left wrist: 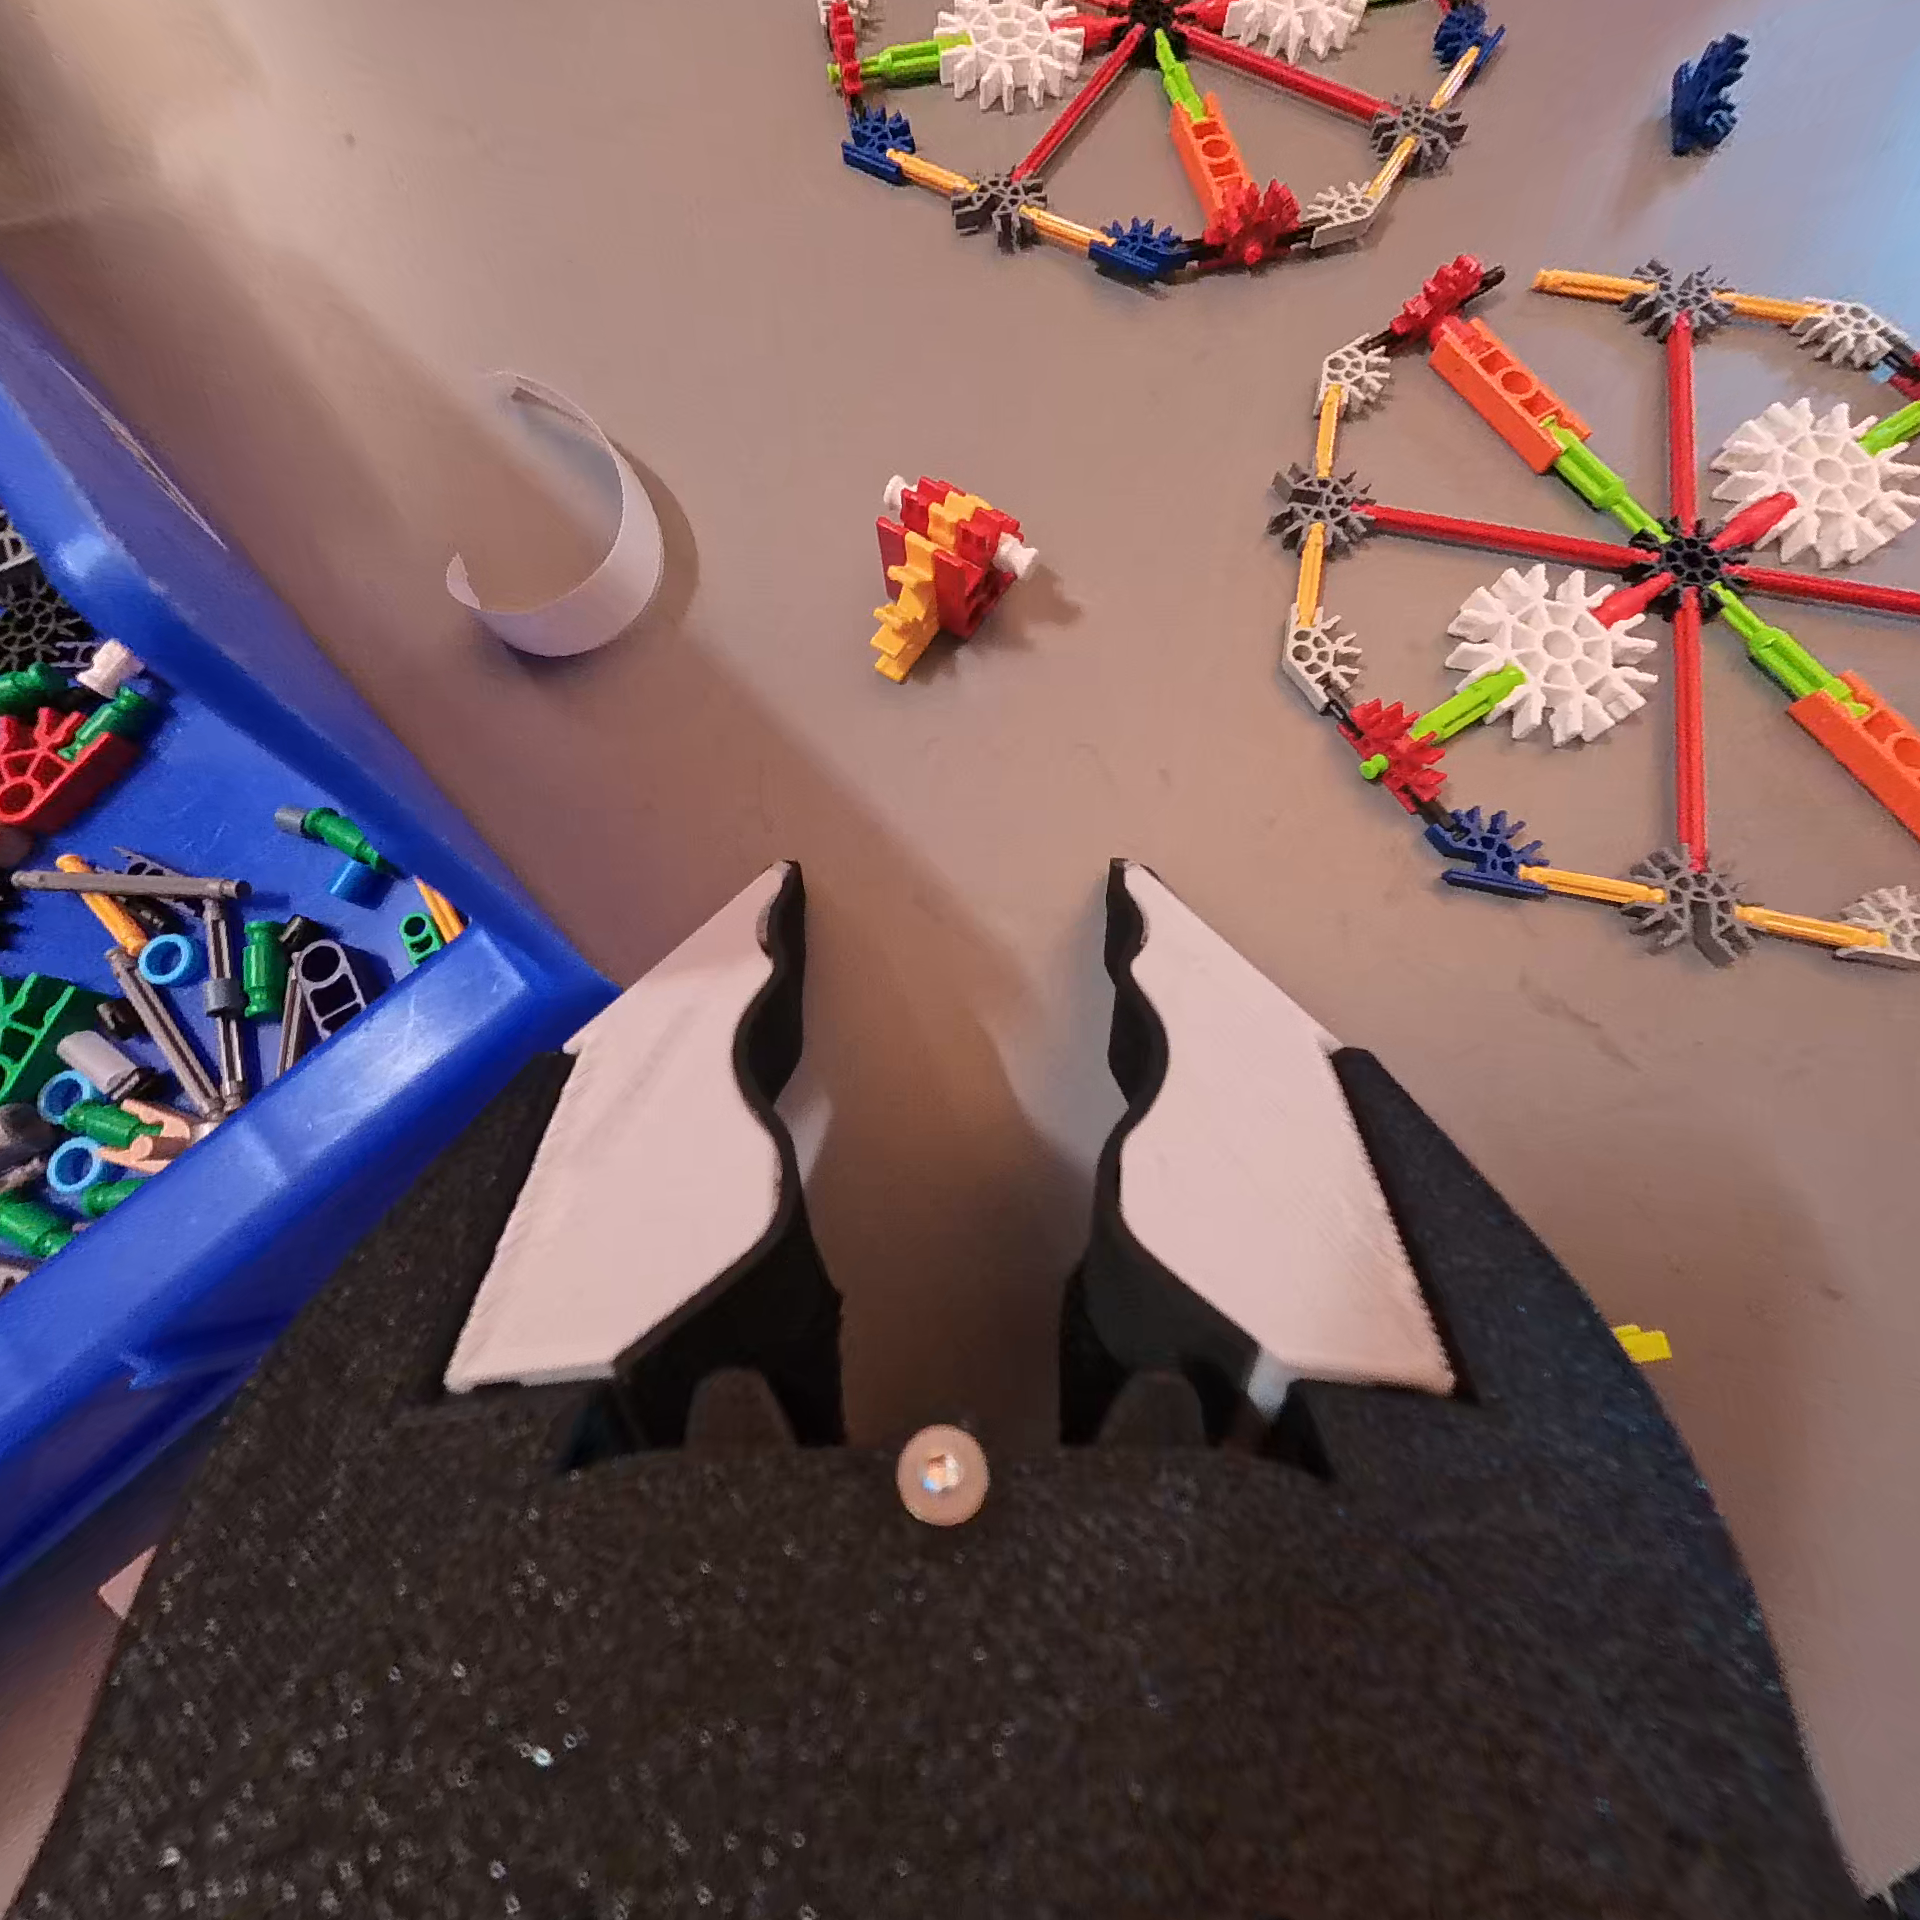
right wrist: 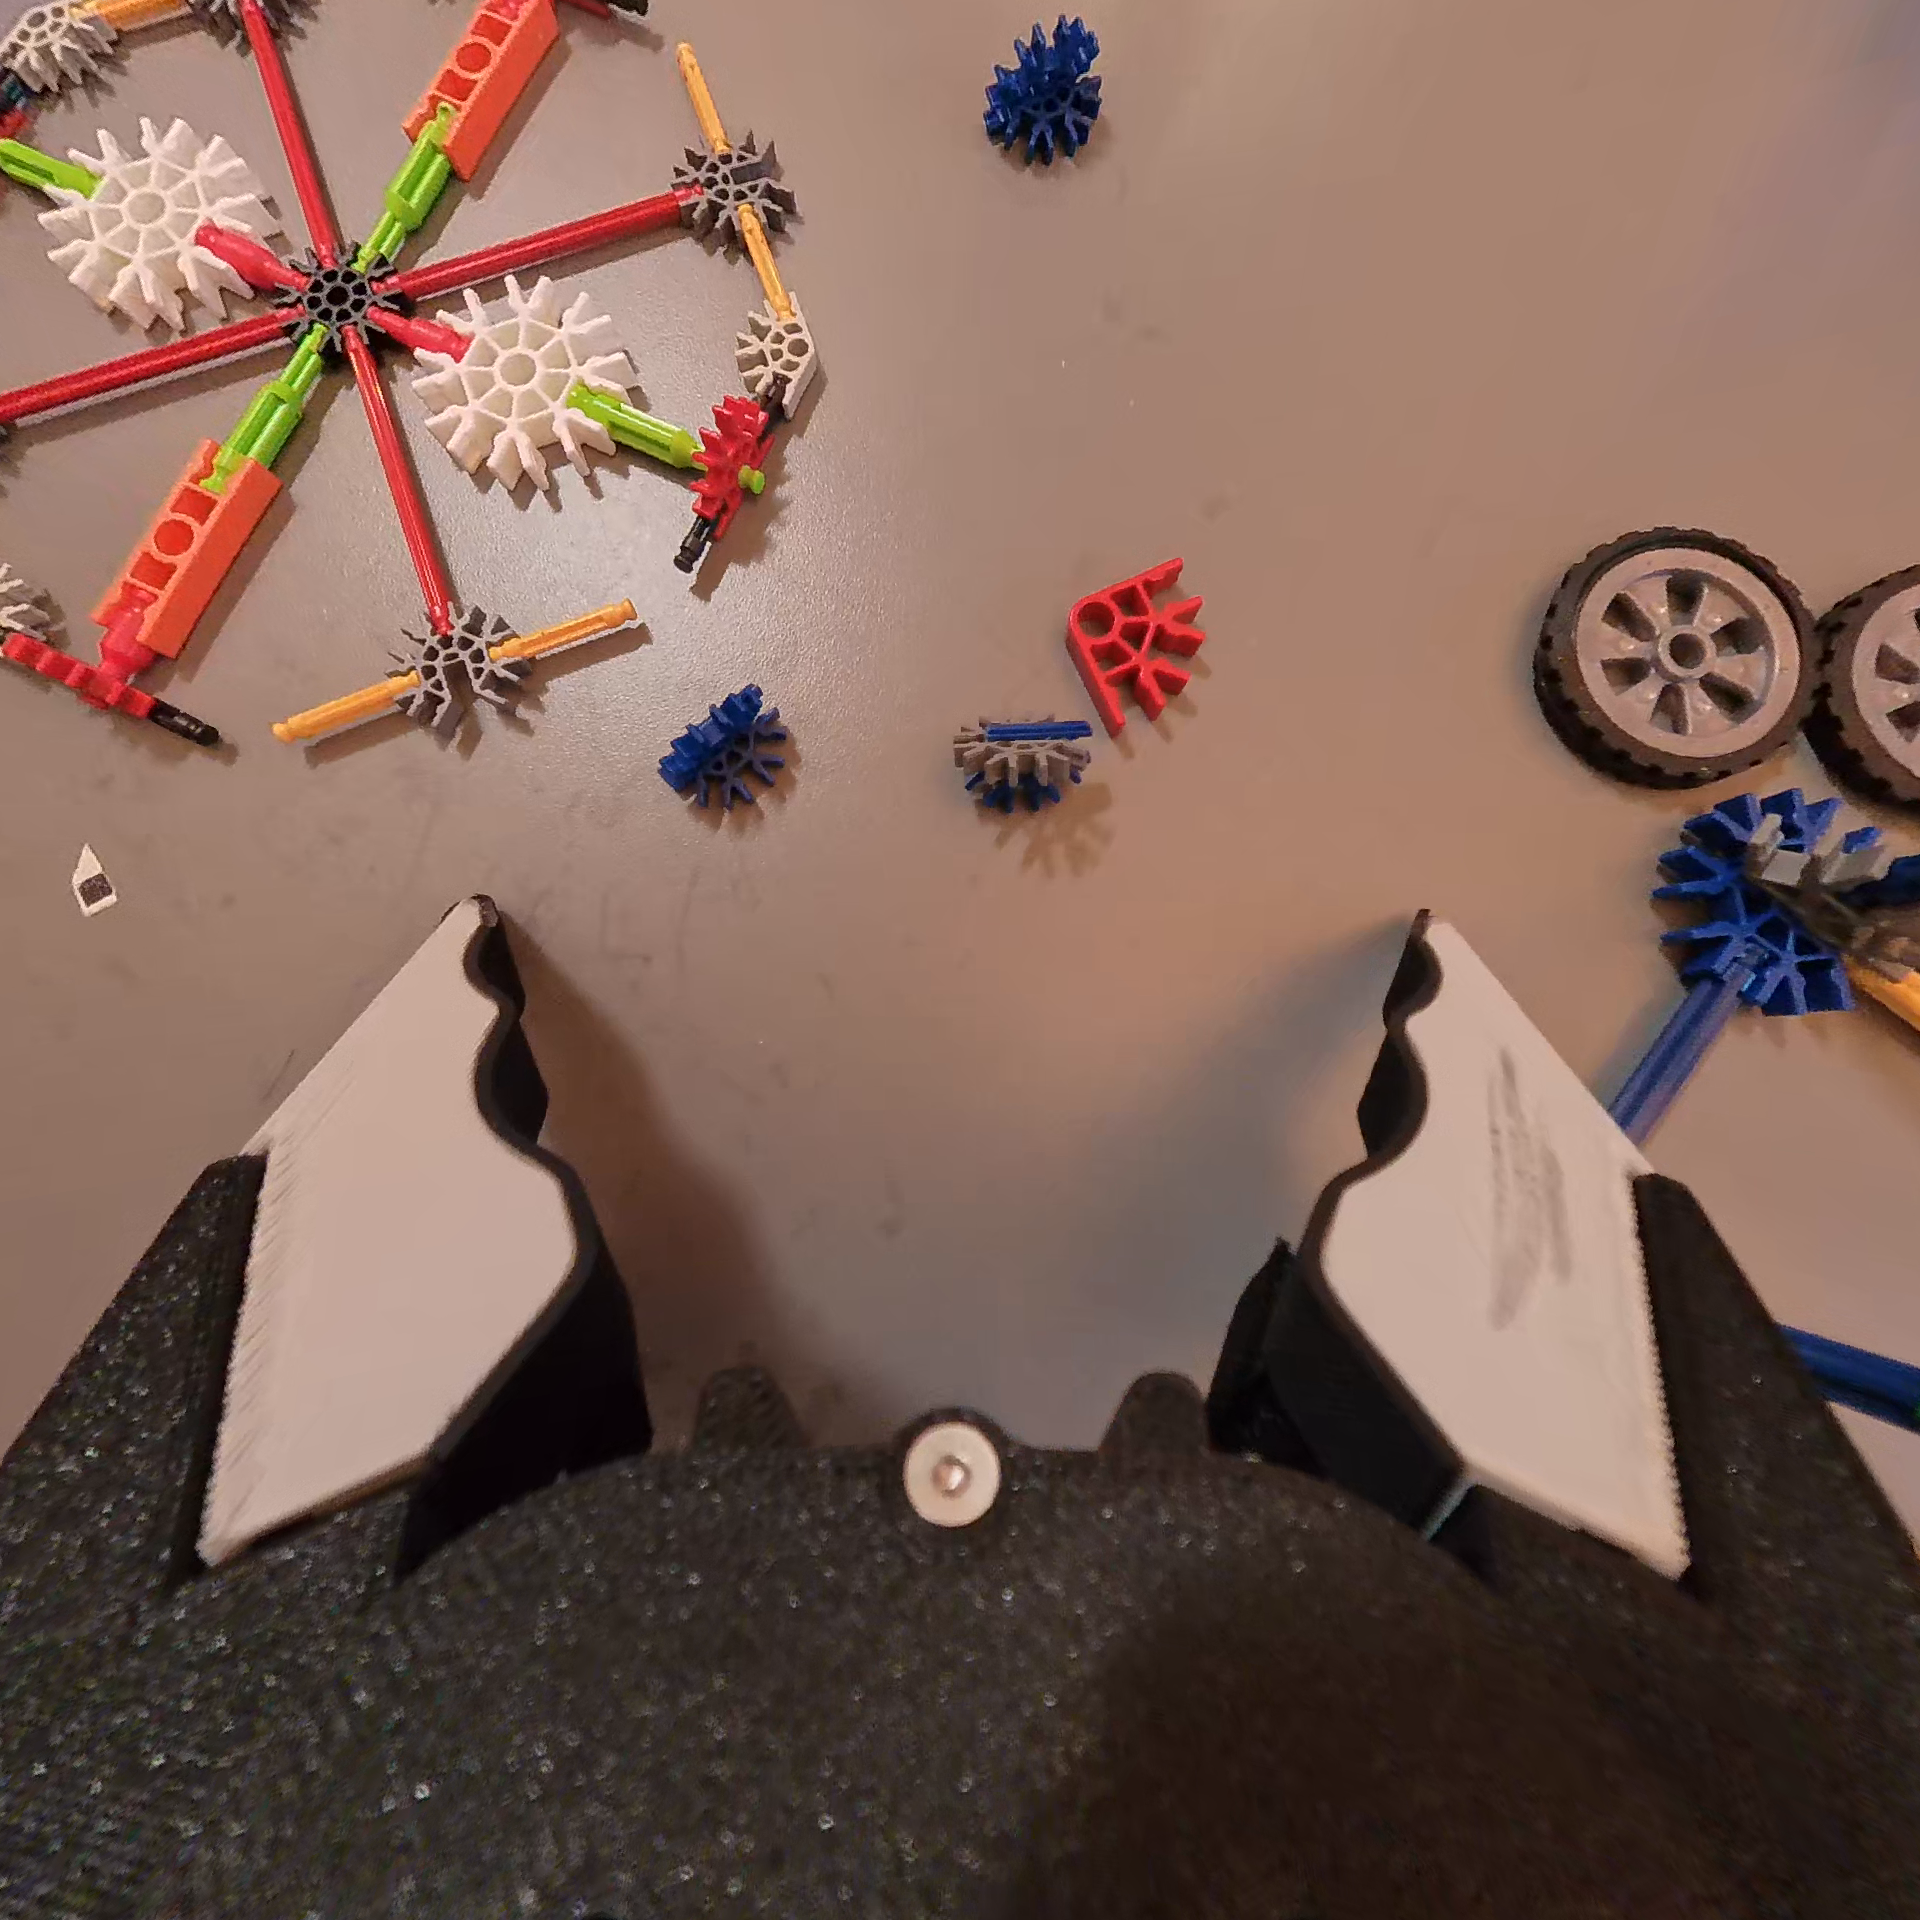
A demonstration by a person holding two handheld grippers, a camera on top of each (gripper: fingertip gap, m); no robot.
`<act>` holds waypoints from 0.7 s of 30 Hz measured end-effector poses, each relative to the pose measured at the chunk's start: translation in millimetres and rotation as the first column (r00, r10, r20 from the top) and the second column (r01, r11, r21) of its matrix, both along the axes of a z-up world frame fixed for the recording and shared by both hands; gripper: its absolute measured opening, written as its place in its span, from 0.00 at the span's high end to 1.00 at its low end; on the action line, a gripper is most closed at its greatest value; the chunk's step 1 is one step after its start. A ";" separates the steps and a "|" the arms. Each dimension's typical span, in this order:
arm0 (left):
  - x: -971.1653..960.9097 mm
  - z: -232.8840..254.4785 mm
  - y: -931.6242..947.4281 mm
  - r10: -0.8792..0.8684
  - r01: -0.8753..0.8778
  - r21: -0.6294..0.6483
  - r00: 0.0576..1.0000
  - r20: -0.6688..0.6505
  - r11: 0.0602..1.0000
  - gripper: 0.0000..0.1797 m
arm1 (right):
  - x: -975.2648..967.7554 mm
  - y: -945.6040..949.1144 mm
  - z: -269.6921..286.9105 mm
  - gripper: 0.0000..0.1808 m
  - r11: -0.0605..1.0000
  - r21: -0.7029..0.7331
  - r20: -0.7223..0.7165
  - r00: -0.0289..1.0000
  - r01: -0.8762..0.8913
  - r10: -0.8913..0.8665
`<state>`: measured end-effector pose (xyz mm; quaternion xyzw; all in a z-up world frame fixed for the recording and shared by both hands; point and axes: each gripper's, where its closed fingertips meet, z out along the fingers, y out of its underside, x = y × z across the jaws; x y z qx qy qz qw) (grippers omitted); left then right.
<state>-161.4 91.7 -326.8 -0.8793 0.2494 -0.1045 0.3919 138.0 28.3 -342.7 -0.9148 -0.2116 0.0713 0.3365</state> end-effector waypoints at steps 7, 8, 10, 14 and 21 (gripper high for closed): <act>0.0 -0.2 0.1 0.000 0.000 0.000 1.000 0.000 1.000 0.69 | -7.9 3.2 -0.5 0.13 0.999 0.002 0.003 0.999 -0.051 0.051; 0.0 -0.2 0.1 0.000 0.000 0.000 1.000 0.000 1.000 0.69 | -8.2 3.3 -0.6 0.13 0.999 0.001 0.003 0.999 -0.052 0.052; 0.3 -0.3 0.1 -0.001 0.001 0.000 1.000 0.000 1.000 0.69 | -9.5 4.9 -0.6 0.13 0.998 0.002 0.001 0.998 -0.067 0.067; 0.2 -0.4 0.1 0.000 0.000 0.000 1.000 0.000 1.000 0.69 | -11.3 7.2 -1.3 0.13 0.997 0.001 0.000 0.997 -0.080 0.080; 0.4 -0.5 0.1 -0.003 0.003 0.001 1.000 -0.001 1.000 0.69 | -12.7 11.7 -1.5 0.13 0.991 0.008 -0.008 0.991 -0.135 0.135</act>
